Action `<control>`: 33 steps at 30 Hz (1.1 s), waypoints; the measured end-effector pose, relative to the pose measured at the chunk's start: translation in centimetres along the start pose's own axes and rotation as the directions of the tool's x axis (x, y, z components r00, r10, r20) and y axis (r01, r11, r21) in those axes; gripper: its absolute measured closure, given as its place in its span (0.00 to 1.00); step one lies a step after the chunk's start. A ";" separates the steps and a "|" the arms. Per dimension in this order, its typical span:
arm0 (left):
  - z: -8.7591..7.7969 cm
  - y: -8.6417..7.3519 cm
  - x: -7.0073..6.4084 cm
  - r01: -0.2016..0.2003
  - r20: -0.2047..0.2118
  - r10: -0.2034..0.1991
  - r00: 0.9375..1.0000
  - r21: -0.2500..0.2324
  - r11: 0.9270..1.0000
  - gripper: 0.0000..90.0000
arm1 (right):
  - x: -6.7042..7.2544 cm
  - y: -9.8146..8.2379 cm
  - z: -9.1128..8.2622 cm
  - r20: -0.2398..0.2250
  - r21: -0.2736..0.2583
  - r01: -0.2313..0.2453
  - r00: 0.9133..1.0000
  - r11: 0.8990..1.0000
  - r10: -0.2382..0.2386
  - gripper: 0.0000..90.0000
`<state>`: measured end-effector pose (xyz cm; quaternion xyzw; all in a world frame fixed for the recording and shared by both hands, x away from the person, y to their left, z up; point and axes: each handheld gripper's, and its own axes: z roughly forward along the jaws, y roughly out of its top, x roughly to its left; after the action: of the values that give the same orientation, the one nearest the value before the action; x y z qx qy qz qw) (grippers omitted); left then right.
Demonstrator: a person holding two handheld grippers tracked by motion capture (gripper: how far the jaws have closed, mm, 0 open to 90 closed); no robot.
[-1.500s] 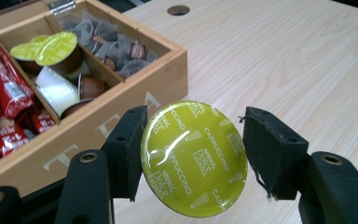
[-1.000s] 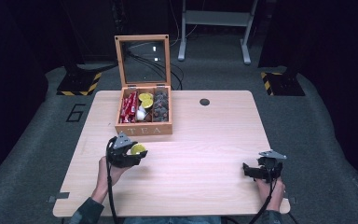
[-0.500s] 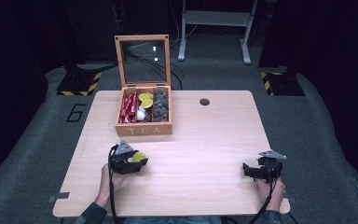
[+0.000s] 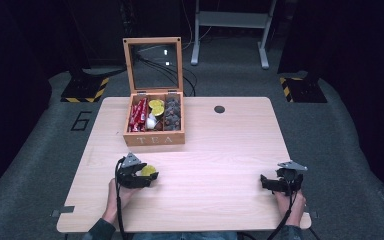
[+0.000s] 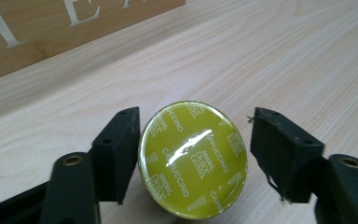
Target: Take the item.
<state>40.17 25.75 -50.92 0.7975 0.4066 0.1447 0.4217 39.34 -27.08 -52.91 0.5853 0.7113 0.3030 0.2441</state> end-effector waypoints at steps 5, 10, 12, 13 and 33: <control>-0.8 0.1 -0.2 -0.013 -0.026 0.013 1.000 0.001 1.000 0.22 | 0.0 0.0 0.0 0.000 0.000 0.000 1.000 1.000 0.000 0.01; -1.9 0.1 -0.3 -0.027 -0.047 0.027 0.999 -0.009 1.000 0.17 | 0.0 0.0 0.0 0.001 0.000 0.000 1.000 1.000 0.000 0.01; -2.5 0.0 -0.4 -0.035 -0.064 0.034 0.997 -0.014 0.999 0.17 | 0.0 0.0 0.0 0.001 0.000 -0.001 1.000 1.000 0.001 0.01; -2.8 0.0 -0.4 -0.037 -0.068 0.036 0.997 -0.014 0.999 0.17 | 0.0 0.0 0.0 0.001 0.000 -0.001 1.000 1.000 0.001 0.01; -8.9 -4.1 1.3 0.029 -0.214 -0.040 0.976 -0.055 0.998 0.15 | 0.0 0.0 0.0 0.002 0.000 -0.003 1.000 1.000 0.003 0.01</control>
<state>33.72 32.97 -48.96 0.7588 0.4596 0.2331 0.3983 39.30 -27.06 -52.90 0.5867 0.7101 0.3028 0.2446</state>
